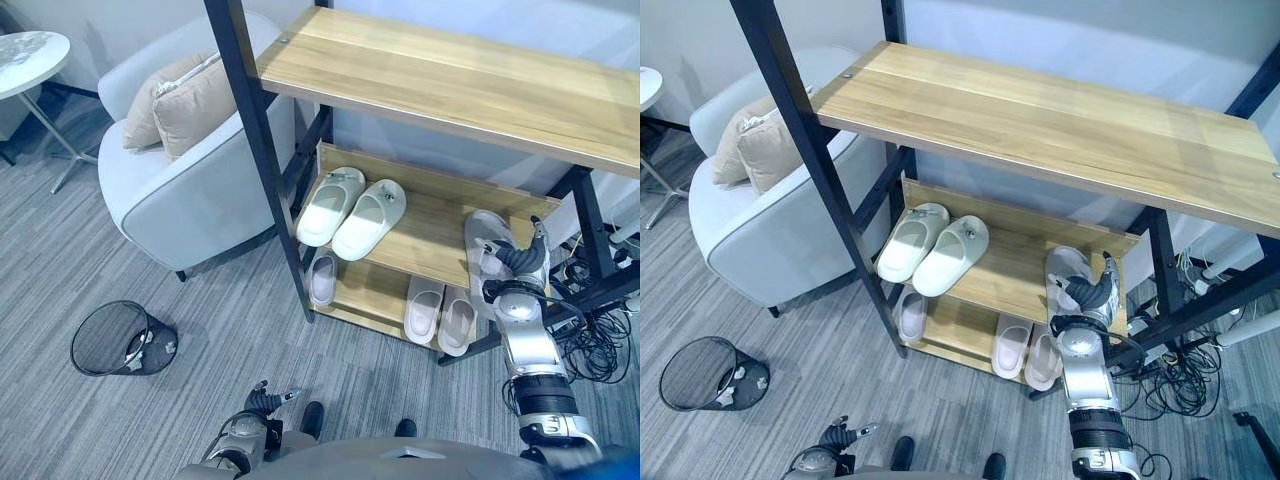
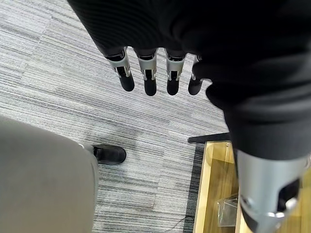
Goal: Arrange the slippers neatly on the shoe rack.
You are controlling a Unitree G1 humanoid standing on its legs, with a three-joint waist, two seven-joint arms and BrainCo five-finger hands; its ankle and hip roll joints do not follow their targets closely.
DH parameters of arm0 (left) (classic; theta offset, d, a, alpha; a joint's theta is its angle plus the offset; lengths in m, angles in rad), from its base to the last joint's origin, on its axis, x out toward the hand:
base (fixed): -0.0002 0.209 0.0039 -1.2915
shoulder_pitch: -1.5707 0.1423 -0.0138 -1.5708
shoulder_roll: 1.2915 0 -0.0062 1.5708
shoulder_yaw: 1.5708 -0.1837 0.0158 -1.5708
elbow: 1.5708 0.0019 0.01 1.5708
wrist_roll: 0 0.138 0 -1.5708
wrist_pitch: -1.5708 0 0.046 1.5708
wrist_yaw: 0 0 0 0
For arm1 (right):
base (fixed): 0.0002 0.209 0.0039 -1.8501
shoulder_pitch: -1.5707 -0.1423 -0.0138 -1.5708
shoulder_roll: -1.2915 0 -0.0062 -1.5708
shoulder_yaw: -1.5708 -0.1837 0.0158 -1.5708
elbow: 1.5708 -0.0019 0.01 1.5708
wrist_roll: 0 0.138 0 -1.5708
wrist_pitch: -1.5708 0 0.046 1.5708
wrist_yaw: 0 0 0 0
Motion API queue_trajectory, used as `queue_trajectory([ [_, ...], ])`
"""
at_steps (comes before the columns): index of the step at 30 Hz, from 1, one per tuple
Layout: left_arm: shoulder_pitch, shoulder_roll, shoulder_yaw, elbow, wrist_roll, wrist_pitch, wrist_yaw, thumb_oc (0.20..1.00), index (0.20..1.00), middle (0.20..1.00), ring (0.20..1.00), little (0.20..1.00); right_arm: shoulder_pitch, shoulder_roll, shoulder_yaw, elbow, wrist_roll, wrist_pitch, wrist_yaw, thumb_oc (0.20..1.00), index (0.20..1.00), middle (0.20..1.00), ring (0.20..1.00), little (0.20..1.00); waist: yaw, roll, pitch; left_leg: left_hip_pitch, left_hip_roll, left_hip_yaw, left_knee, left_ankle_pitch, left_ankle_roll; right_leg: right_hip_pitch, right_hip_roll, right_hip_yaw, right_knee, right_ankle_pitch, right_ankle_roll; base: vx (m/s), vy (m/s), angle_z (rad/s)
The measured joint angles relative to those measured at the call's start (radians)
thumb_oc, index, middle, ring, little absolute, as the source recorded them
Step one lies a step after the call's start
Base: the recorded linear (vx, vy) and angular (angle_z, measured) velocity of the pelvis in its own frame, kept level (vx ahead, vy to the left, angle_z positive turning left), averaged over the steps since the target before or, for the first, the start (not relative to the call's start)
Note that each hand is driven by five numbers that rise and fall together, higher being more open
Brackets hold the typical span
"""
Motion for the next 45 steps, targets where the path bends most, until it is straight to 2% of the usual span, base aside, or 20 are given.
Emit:
queue_trajectory([
  [7, 0.0, -0.004, 0.001, 0.002, 0.0, -0.013, -0.004, 1.0, 1.0, 1.0, 1.0, 1.0, 0.0, -0.028, -0.057, 0.067, -0.011, 0.04, -0.005, 1.0, 1.0, 1.0, 1.0, 1.0, 0.0, 0.011, 0.008, -0.002, -0.001, -0.004, 0.0, 0.0, 0.0, 0.0, 0.0, -0.006, 0.0, -0.001, 0.001, 0.01, 0.001, 0.01],
  [14, 0.0, -0.008, 0.001, 0.002, -0.001, -0.017, -0.012, 1.0, 1.0, 1.0, 1.0, 1.0, -0.013, -0.058, -0.069, 0.089, -0.01, 0.042, -0.048, 1.0, 1.0, 1.0, 1.0, 1.0, 0.0, 0.023, 0.016, -0.002, -0.001, -0.004, 0.0, 0.0, 0.0, 0.0, 0.0, -0.006, 0.0, -0.001, 0.001, 0.0, 0.0, 0.0],
  [26, -0.003, -0.009, 0.016, 0.002, -0.001, -0.021, -0.015, 1.0, 1.0, 1.0, 1.0, 1.0, -0.048, -0.064, -0.064, 0.162, -0.03, 0.105, -0.039, 1.0, 1.0, 1.0, 1.0, 1.0, 0.004, 0.019, 0.023, -0.004, -0.001, -0.007, 0.0, 0.0, 0.0, 0.0, 0.001, -0.011, 0.0, -0.003, 0.001, 0.0, 0.0, 0.0],
  [31, -0.005, -0.008, 0.023, 0.003, -0.006, -0.037, -0.015, 1.0, 1.0, 1.0, 1.0, 1.0, -0.087, -0.07, -0.064, 0.251, -0.049, 0.106, -0.039, 1.0, 1.0, 1.0, 1.0, 1.0, 0.016, 0.014, 0.026, -0.004, -0.001, -0.008, 0.0, 0.0, 0.0, 0.0, 0.001, -0.011, 0.0, -0.003, 0.002, 0.0, 0.0, 0.0],
  [33, -0.01, -0.01, 0.023, 0.004, -0.007, -0.038, -0.015, 1.0, 1.0, 1.0, 1.0, 1.0, -0.143, -0.101, -0.065, 0.346, -0.047, 0.106, -0.041, 1.0, 1.0, 1.0, 1.0, 1.0, 0.028, 0.013, 0.028, -0.005, -0.003, -0.009, 0.0, 0.0, 0.0, 0.0, 0.0, -0.012, 0.0, -0.003, 0.002, 0.0, 0.0, 0.0],
  [43, -0.022, -0.01, 0.023, 0.004, -0.008, -0.056, -0.018, 1.0, 1.0, 1.0, 1.0, 1.0, -0.208, -0.108, -0.066, 0.345, -0.036, 0.105, -0.046, 1.0, 1.0, 1.0, 1.0, 1.0, 0.046, 0.007, 0.044, -0.021, -0.007, -0.019, 0.001, 0.001, 0.001, -0.011, -0.001, -0.021, 0.0, -0.005, 0.004, 0.0, 0.006, 0.02],
  [45, -0.025, -0.011, 0.029, 0.004, -0.008, -0.057, -0.018, 1.0, 1.0, 1.0, 1.0, 1.0, -0.228, -0.109, -0.067, 0.345, -0.02, 0.129, -0.04, 1.0, 1.0, 1.0, 1.0, 1.0, 0.047, 0.007, 0.051, -0.022, -0.007, -0.02, 0.001, 0.001, 0.001, -0.012, -0.001, -0.022, 0.0, -0.005, 0.004, 0.01, 0.043, 0.01],
])
